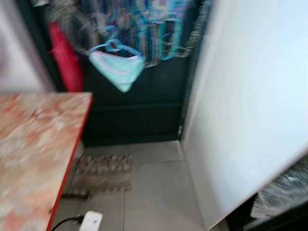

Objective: Restocking fridge

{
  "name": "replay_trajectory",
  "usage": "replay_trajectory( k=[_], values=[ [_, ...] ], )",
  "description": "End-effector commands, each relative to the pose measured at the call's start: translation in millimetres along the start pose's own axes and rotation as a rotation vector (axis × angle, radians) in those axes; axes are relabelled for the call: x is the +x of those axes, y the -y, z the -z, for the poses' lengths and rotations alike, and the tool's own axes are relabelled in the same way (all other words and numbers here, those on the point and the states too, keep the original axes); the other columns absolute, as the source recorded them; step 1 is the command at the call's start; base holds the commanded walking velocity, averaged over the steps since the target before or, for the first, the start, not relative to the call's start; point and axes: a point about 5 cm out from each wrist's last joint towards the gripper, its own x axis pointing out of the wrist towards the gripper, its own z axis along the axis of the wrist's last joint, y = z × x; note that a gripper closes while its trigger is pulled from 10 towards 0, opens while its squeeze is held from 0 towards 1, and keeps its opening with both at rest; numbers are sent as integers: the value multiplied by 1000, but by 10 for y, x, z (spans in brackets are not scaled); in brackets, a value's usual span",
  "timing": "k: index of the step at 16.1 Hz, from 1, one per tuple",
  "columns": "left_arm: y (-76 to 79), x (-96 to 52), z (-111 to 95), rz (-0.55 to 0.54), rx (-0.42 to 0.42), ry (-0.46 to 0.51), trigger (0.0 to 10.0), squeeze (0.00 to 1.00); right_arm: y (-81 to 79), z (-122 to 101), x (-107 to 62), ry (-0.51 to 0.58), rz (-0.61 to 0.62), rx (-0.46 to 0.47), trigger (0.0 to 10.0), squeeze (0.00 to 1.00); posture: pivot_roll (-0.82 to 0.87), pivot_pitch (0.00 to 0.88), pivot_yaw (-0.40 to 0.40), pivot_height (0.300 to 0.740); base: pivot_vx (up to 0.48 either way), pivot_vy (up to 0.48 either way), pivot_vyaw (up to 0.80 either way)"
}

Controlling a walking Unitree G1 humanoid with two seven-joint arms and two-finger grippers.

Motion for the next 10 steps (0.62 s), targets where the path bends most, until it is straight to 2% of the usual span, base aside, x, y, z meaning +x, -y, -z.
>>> replay_trajectory(
  k=[1, 3, 6, 8, 10],
  values=[
    [6, -10, 58, 16, 30, -27, 10000, 0, -22, 74, -9, -25, 2, 19, 10000, 0, 6, 65, 11, 740, 0, 0, -800],
    [4, -6, 42, 22, 41, -22, 10000, 0, -17, 43, -2, -32, -14, -48, 10000, 0, 13, 50, 14, 740, 0, 0, -800],
    [-41, -15, 82, 19, 59, -38, 10000, 0, -17, 45, -2, -36, -12, -57, 10000, 0, 9, 39, 19, 740, 0, 0, -800],
    [-85, -21, 104, 6, 50, -47, 10000, 0, -9, 65, -5, -37, 16, -8, 10000, 0, 17, 19, 23, 740, 0, 0, -800],
    [-130, -13, 58, -10, 66, -33, 10000, 0, -14, 36, 3, -36, 20, -43, 10000, 0, 23, 16, 27, 740, 0, 0, -800]
  ],
)
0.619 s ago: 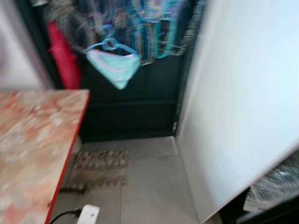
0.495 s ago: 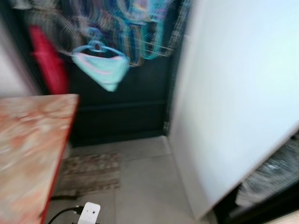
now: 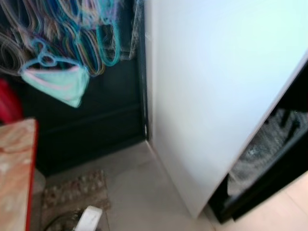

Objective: Restocking fridge

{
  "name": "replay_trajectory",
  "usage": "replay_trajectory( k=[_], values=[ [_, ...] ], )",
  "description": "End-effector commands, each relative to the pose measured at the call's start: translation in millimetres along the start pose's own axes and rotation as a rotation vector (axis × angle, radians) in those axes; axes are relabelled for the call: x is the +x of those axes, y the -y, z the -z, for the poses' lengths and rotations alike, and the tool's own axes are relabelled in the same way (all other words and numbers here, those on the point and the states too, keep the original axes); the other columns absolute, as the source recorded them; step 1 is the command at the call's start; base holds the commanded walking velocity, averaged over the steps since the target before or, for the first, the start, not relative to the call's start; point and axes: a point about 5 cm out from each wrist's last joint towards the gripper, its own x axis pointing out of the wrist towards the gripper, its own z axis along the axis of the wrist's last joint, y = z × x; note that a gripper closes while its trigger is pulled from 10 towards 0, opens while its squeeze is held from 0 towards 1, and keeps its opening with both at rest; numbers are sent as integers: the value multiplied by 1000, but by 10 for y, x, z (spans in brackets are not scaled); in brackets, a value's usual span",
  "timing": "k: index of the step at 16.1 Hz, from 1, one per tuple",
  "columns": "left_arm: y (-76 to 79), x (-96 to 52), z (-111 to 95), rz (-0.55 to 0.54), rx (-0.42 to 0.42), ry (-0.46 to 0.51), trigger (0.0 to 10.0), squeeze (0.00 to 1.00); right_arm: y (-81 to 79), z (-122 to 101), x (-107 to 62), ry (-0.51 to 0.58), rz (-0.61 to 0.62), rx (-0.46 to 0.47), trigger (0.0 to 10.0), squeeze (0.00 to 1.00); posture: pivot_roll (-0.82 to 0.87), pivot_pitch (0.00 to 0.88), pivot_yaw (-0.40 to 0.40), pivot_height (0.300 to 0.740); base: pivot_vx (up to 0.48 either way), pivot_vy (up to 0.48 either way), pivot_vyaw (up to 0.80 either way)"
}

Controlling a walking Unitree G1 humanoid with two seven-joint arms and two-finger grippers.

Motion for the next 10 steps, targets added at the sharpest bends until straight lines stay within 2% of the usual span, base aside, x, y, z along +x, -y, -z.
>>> replay_trajectory(
  k=[1, 3, 4, 8, 10],
  values=[
    [-56, -29, 135, -20, 2, -51, 10000, 0, -70, -20, 12, -1, -17, -28, 10000, 0, 16, 16, 31, 740, 0, -274, -800],
    [-81, -23, 116, -23, -20, -55, 10000, 0, -89, -55, 20, 15, -4, 2, 10000, 0, 16, 10, 41, 740, 0, -139, -800],
    [-79, -22, 115, -26, -34, -56, 10000, 0, -87, -56, 20, 21, 16, 46, 10000, 0, 12, 0, 43, 740, 0, 0, -800],
    [31, -29, 160, -6, -53, -68, 10000, 0, -45, 30, 1, 15, 65, 172, 10000, 0, -2, 10, 30, 740, 0, 0, -800],
    [68, -35, 183, -3, -66, -72, 10000, 0, -36, 80, -8, 0, 70, 192, 10000, 0, -5, 20, 28, 740, 0, 0, -800]
  ],
)
